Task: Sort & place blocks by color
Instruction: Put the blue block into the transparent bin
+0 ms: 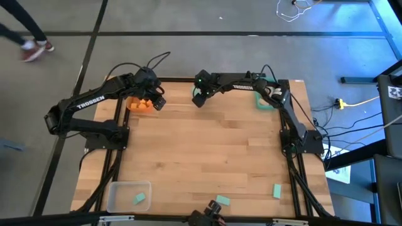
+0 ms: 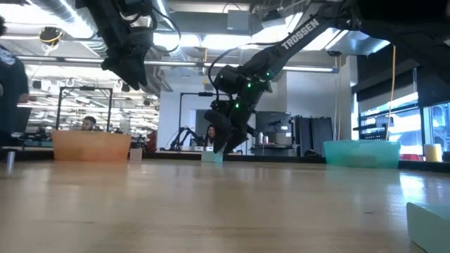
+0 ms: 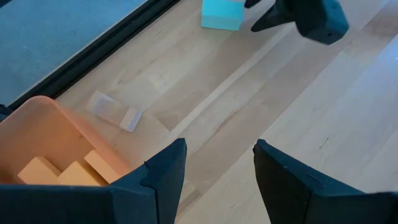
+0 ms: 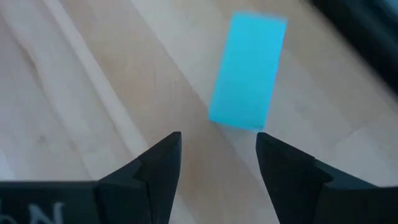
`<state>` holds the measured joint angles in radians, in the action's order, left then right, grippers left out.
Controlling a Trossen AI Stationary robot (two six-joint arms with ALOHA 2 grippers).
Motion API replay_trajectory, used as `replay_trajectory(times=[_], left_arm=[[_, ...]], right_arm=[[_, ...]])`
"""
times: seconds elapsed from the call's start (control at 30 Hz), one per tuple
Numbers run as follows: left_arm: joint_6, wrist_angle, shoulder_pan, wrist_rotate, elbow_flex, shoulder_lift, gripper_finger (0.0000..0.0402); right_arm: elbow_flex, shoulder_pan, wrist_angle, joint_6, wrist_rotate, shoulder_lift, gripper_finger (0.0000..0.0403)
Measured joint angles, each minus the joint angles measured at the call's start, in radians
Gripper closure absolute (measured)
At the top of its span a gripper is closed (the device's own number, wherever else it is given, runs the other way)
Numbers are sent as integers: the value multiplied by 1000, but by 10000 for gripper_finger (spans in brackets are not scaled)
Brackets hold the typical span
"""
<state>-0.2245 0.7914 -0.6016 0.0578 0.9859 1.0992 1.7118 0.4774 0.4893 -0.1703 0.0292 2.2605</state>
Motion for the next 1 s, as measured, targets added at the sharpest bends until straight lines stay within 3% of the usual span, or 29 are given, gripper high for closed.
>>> replay_trajectory(times=[0.3,0.5,0.67,1.0], left_arm=[[1,0,0,1,0,0,223],[0,0,0,3,0,0,223],[0,0,0,3,0,0,223],[0,0,0,3,0,0,223]], right_arm=[[-2,0,5,-1,-2,12,247],[0,4,93,-41,58,3,251],[107,5,226,-55,163,-12,251],[331,29,208,-12,128,-12,251]])
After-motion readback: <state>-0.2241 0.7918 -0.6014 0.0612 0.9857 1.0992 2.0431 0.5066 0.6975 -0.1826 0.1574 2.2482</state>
